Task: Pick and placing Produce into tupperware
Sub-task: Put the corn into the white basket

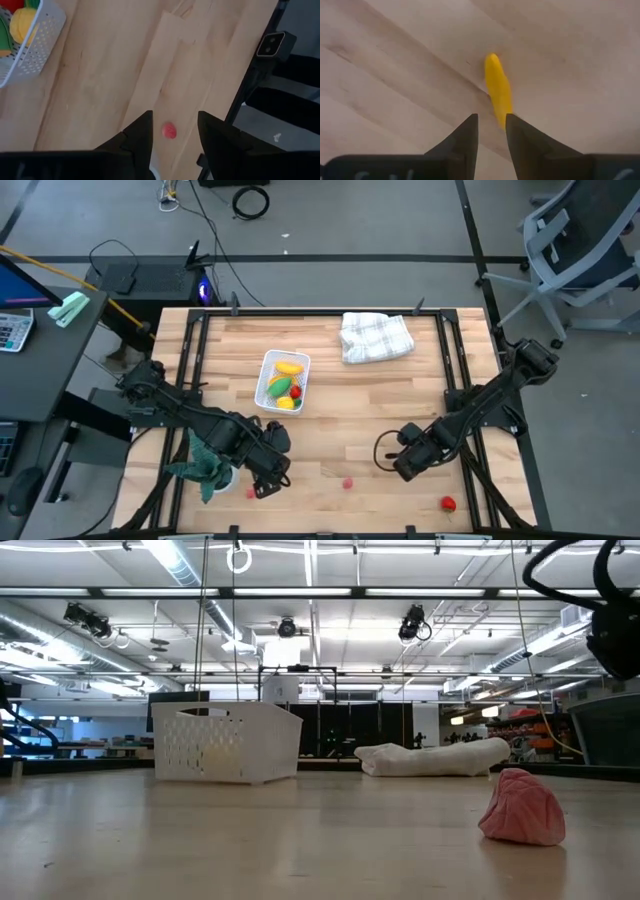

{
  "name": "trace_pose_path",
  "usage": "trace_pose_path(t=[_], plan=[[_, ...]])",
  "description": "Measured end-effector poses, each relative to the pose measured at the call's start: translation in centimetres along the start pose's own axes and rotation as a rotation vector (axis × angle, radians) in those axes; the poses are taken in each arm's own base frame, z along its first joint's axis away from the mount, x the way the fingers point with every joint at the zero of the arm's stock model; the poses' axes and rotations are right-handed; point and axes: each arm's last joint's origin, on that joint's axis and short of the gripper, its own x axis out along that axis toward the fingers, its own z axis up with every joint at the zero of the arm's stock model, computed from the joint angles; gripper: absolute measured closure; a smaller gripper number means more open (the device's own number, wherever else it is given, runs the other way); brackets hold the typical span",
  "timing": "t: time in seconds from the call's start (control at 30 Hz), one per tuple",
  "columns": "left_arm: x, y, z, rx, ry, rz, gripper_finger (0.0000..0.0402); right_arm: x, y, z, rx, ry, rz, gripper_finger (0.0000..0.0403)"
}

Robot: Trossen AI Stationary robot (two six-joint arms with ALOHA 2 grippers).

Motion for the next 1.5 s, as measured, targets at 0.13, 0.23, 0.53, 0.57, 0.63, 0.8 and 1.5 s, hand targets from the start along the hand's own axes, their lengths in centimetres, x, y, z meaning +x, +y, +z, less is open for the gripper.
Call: trace_pose_path(t=[0.13,0.23,0.53,0.57,0.63,0.8,1.5], plan=[[0.0,-0.1,0.1,-0.004,-0.02,-0.007,0.024,0.6,-0.7,-0.1,-0.045,-0.04,-0.028,0.0295],[0.0,-0.3,0.3,-0.007,-0.033,-0.024,0.0239,1.1,-0.9,-0.1,-0.055,-0.043,-0.017,0.0295],[0.0,-0.1,0.8,-0.048,-0.048,-0.037,0.0239,1.3,-0.7,0.1,-0.077,-0.088,0.026,0.0295],[0.0,-0.1,0.9,-0.049,-0.048,-0.037,0.0239,1.3,-0.7,0.1,-0.079,-0.088,0.026,0.0295],[0.0,0.0,1.0,-0.053,-0.049,-0.036,0.0239,1.3,-0.7,0.1,-0.085,-0.088,0.026,0.0295],[0.1,0.2,1.1,-0.058,-0.05,-0.034,0.0239,1.3,-0.7,0.1,-0.105,-0.091,0.025,0.0295],[0.1,0.2,1.1,-0.058,-0.049,-0.033,0.0239,0.8,0.3,1.0,-0.185,-0.246,0.088,0.0386]])
